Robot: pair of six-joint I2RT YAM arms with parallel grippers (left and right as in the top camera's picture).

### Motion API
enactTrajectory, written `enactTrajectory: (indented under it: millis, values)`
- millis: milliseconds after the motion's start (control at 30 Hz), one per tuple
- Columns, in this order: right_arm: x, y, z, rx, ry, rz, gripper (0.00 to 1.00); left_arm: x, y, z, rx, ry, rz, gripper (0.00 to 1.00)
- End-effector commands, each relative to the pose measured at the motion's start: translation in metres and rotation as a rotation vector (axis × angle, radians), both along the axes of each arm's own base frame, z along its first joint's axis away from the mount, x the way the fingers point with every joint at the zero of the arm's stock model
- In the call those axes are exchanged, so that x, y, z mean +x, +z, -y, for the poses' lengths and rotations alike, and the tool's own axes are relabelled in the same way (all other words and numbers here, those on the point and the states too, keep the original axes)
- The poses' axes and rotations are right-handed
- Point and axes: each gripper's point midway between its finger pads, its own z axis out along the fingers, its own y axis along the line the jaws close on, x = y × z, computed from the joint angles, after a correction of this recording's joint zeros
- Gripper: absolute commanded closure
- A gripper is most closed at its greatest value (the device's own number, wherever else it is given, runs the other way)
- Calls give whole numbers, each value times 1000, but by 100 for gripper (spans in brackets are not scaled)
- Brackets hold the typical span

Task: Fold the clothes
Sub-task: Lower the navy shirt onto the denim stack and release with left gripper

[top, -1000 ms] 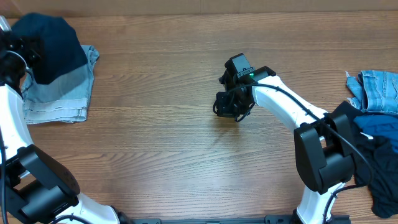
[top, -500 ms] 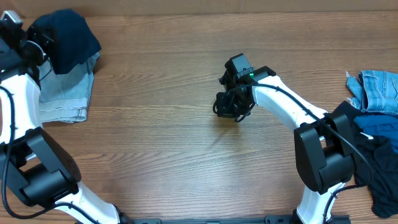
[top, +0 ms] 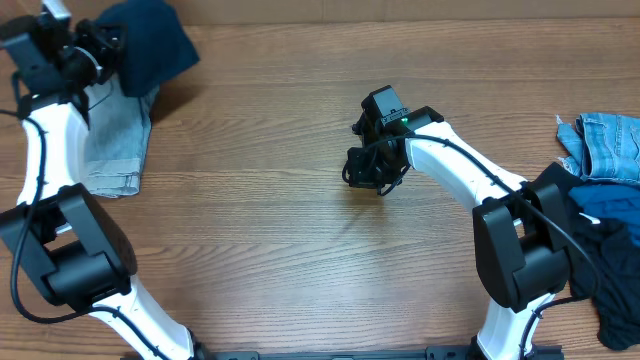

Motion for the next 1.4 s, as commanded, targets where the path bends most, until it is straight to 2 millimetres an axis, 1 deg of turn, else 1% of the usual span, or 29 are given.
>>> enactTrajectory:
  millis: [0,33,133,167,233,267,333,467,500,567,667,767,867,933,967,1033,1100,1167,1200,1267,1367]
  values:
    - [6,14,-1,15,-4,42,96,2,0,16,53,-17,-28,91]
    - [6,14,-1,16,-4,42,96,-2,-14,10,108,4,-76,91]
    - [6,14,-1,16,-4,43,96,-10,-31,-3,205,29,-139,90]
    - [6,14,-1,15,-4,42,96,-13,-37,-11,264,40,-162,90]
    - [6,14,-1,15,-4,42,96,-18,-42,-24,351,34,-168,89]
    - [7,14,-1,16,-4,43,96,-20,-43,-28,373,28,-168,88]
    - [7,14,-1,15,-4,43,96,-29,-52,-36,427,8,-204,89]
    - [7,14,0,16,-6,41,96,-44,-66,-56,481,21,-277,89]
    - [7,14,0,16,-6,42,96,-50,-67,-68,485,33,-290,89]
    - [7,14,0,16,-6,43,96,-54,-65,-80,509,38,-285,89]
    - [7,14,0,16,-6,43,96,-64,-56,-101,551,51,-274,88]
    - [7,14,0,16,-6,43,96,-77,-62,-117,560,66,-311,88]
    - [7,14,0,16,-6,43,96,-88,-71,-121,612,34,-360,88]
    - [7,14,0,16,-6,43,96,-91,-74,-125,649,30,-377,87]
    - [7,14,0,16,-5,42,96,-92,-74,-131,669,52,-396,86]
    - [7,14,0,15,-6,42,96,-93,-72,-141,698,88,-404,84]
    - [7,14,0,16,-7,42,96,-95,-63,-152,703,115,-395,82]
    - [8,14,2,16,-11,43,96,-101,-57,-163,697,135,-398,80]
    - [10,14,3,17,-15,47,96,-106,-58,-168,685,139,-408,78]
    - [14,15,5,22,-24,56,96,-109,-63,-164,674,122,-427,78]
    - [13,15,8,20,-32,45,96,-108,-65,-157,655,105,-426,65]
